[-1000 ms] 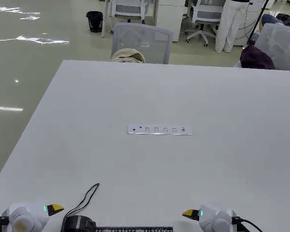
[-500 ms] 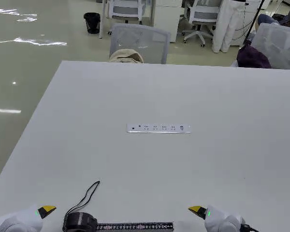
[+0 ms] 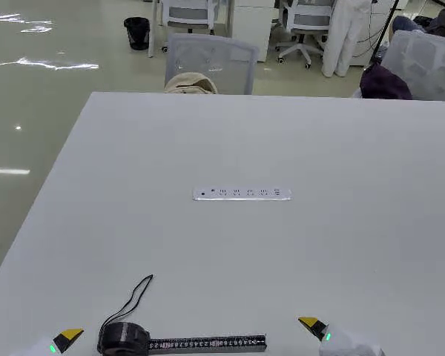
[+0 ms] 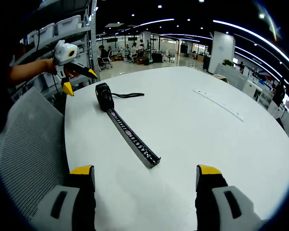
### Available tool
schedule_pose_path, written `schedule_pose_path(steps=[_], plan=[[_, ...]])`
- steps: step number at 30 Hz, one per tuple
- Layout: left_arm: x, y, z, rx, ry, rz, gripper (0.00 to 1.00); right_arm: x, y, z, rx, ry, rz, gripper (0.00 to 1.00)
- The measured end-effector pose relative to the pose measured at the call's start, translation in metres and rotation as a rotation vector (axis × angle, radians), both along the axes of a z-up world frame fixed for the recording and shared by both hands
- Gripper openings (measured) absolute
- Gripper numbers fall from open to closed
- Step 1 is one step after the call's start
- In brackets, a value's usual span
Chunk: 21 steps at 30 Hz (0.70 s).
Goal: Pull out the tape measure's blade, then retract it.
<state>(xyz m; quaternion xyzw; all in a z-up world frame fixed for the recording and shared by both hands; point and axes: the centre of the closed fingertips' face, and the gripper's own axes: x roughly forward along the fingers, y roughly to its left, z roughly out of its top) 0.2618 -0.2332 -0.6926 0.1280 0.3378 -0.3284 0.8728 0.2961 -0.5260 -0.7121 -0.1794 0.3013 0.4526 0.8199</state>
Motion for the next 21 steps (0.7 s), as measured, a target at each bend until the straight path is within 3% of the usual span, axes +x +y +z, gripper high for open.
schedule_pose_path(steps=[14, 21], plan=[[-0.005, -0.007, 0.011, -0.005, -0.054, 0.085, 0.90, -0.008, 0.001, 0.018, 0.030, -0.020, -0.089, 0.93], [-0.010, -0.012, 0.013, -0.020, -0.050, 0.115, 0.92, -0.013, 0.004, 0.022, 0.039, -0.032, -0.119, 0.96]])
